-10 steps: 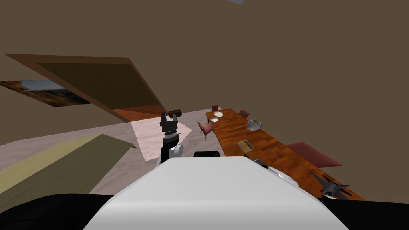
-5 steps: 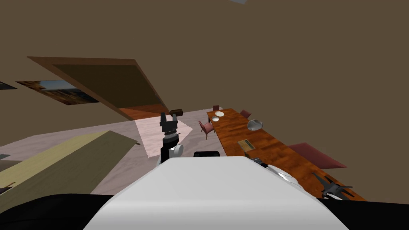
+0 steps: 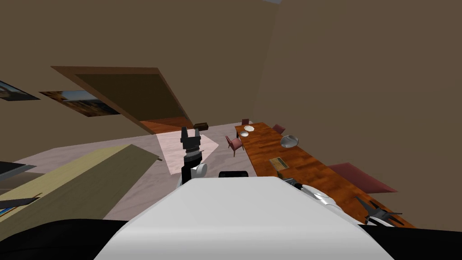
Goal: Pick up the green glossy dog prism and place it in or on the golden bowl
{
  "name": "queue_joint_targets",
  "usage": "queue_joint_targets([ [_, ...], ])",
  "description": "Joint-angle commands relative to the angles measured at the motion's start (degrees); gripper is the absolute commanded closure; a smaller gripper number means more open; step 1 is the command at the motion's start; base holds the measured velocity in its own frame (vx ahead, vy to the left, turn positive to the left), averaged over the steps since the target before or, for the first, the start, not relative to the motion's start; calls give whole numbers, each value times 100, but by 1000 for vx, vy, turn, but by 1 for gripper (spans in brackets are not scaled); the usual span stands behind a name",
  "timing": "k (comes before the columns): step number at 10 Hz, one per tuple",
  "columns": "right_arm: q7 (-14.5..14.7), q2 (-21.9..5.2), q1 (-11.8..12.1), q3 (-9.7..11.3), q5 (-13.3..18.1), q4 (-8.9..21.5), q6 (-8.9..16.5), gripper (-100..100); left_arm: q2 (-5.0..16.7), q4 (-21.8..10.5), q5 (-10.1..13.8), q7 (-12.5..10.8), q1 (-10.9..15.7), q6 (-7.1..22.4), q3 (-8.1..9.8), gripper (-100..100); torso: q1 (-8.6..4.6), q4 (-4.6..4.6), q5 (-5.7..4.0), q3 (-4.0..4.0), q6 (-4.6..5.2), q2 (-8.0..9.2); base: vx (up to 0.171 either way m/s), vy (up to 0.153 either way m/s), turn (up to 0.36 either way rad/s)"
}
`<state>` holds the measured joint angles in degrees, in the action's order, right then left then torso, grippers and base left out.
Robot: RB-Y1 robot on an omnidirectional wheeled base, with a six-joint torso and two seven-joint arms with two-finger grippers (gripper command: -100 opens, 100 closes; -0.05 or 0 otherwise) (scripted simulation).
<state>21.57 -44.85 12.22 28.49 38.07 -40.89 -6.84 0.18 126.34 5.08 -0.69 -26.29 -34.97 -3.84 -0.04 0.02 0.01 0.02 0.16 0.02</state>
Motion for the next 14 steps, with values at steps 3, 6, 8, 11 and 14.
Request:
queue_joint_targets([
  [3,-288,-87,-26,99,116,-45,49,100,0,0,0,0,0,0,0,0,4,0,1,0,1,0,-40,15,36],
  [6,-365,13,-107,166,258,56,352,100,0,0,0,0,0,0,0,0,-10,-2,0,0,6,2,-56,-12,-16],
  [8,-392,95,-170,214,371,141,593,100,0,0,0,0,0,0,0,0,-6,3,2,16,11,30,-112,-2,-23],
  [11,-419,251,-286,305,588,301,1060,100,0,0,0,0,0,0,0,0,1,4,7,14,8,25,-100,-8,-12],
  [14,-422,372,-372,375,758,423,1426,100,0,0,0,0,1,0,0,0,5,5,10,19,9,33,-106,-4,-5],
])
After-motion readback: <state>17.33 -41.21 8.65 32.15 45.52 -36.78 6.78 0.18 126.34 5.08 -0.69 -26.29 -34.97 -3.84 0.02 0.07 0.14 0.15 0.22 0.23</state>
